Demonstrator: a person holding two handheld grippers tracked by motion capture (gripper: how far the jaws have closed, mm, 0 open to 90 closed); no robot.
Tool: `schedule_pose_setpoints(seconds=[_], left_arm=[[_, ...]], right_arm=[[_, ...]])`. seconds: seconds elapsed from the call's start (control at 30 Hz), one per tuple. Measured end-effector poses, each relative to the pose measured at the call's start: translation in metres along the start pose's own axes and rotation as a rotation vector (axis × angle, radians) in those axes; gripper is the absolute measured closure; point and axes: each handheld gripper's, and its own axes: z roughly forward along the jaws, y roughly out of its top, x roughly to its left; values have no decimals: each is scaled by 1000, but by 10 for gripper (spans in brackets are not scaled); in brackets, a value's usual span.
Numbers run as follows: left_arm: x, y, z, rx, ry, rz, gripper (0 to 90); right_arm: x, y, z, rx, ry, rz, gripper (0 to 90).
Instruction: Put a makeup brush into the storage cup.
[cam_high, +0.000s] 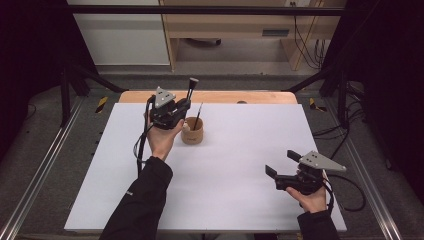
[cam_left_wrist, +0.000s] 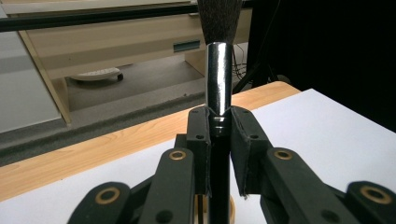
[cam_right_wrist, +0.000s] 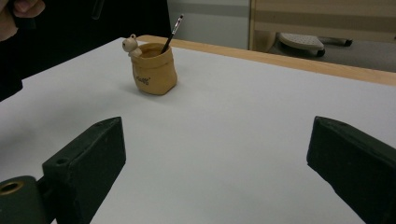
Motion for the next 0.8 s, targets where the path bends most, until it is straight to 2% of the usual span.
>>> schedule_pose_setpoints(seconds=[0.3, 0.8], left_arm=[[-1, 0, 18, 8, 5, -3, 781], [0, -5, 39, 14, 18, -8, 781]], right_arm=[[-1, 0, 0, 0, -3, 0, 51], [-2, 0, -2, -4, -5, 2, 49]])
